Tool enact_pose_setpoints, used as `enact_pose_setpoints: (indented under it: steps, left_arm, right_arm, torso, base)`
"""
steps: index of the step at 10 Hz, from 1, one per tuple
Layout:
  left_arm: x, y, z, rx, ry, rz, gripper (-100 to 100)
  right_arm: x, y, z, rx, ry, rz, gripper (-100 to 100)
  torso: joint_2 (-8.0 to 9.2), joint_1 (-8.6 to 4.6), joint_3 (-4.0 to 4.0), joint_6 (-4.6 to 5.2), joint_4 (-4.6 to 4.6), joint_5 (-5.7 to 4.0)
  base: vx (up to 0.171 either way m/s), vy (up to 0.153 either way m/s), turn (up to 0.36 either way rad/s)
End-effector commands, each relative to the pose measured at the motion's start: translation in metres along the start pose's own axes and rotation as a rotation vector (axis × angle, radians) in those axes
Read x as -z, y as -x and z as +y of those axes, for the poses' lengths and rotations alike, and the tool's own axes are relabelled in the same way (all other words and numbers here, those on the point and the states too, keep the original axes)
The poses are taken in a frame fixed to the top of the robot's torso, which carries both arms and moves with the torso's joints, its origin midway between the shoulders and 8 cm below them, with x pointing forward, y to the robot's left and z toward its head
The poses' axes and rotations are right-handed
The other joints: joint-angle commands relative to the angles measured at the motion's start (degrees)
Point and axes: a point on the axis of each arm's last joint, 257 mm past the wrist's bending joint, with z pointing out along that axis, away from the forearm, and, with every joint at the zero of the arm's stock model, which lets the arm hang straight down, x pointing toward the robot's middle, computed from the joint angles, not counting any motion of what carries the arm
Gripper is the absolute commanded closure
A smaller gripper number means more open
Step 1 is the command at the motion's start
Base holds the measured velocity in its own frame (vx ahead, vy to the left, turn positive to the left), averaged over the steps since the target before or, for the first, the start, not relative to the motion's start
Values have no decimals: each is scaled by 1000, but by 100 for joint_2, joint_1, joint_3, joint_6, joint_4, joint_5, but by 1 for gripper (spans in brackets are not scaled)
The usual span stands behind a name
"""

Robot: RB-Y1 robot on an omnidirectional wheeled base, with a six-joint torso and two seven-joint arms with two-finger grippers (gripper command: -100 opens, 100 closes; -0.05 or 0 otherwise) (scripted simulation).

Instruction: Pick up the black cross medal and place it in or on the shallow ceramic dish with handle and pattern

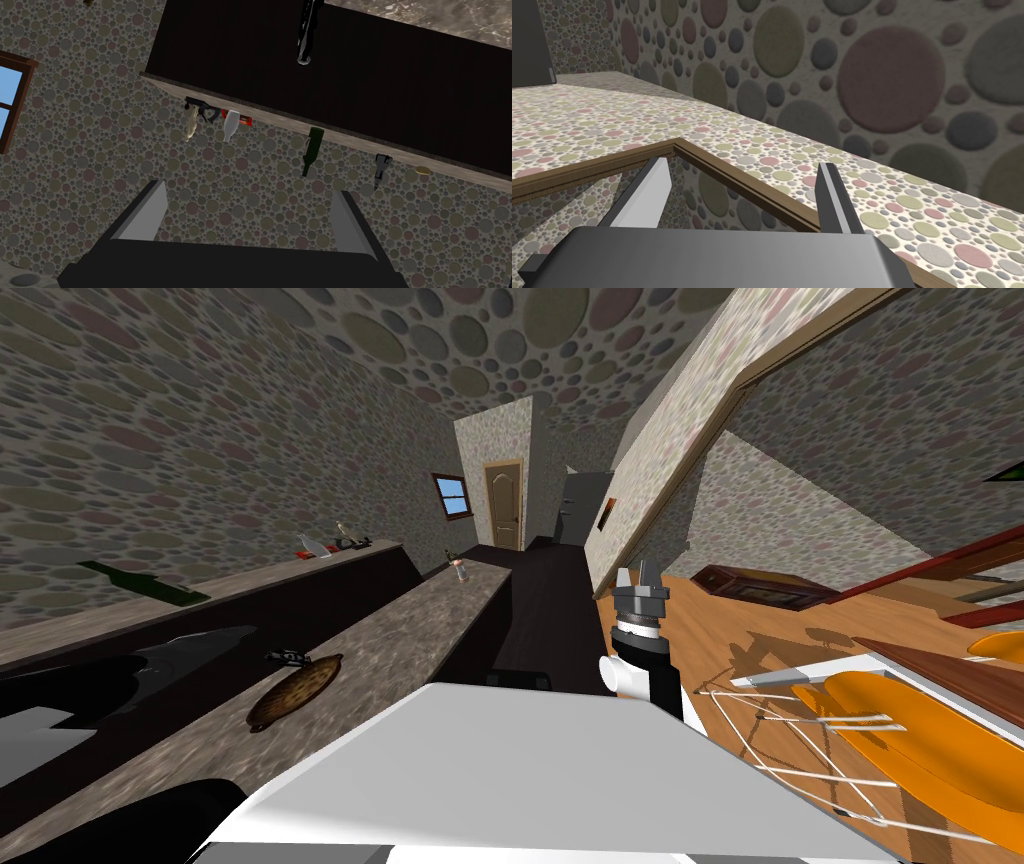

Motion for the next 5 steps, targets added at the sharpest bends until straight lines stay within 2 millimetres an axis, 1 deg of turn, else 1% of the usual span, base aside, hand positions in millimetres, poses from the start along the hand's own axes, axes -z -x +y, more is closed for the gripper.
enact_pose_setpoints:
  steps: [1, 3, 5]
  left_arm:
    - [0, 0, 0, 0, 0, 0, -100]
    - [0, 0, 0, 0, 0, 0, -100]
    - [0, 0, 0, 0, 0, 0, -100]
  right_arm:
    - [0, 0, 0, 0, 0, 0, 0]
    - [0, 0, 0, 0, 0, 0, 0]
    - [0, 0, 0, 0, 0, 0, 0]
  torso:
    - [0, 0, 0, 0, 0, 0]
    - [-1, -1, 0, 0, 0, 0]
    - [0, 0, 0, 1, 0, 0]
  base:
    - [0, 0, 0]
    - [7, -7, 23]
    - [-5, 5, -16]
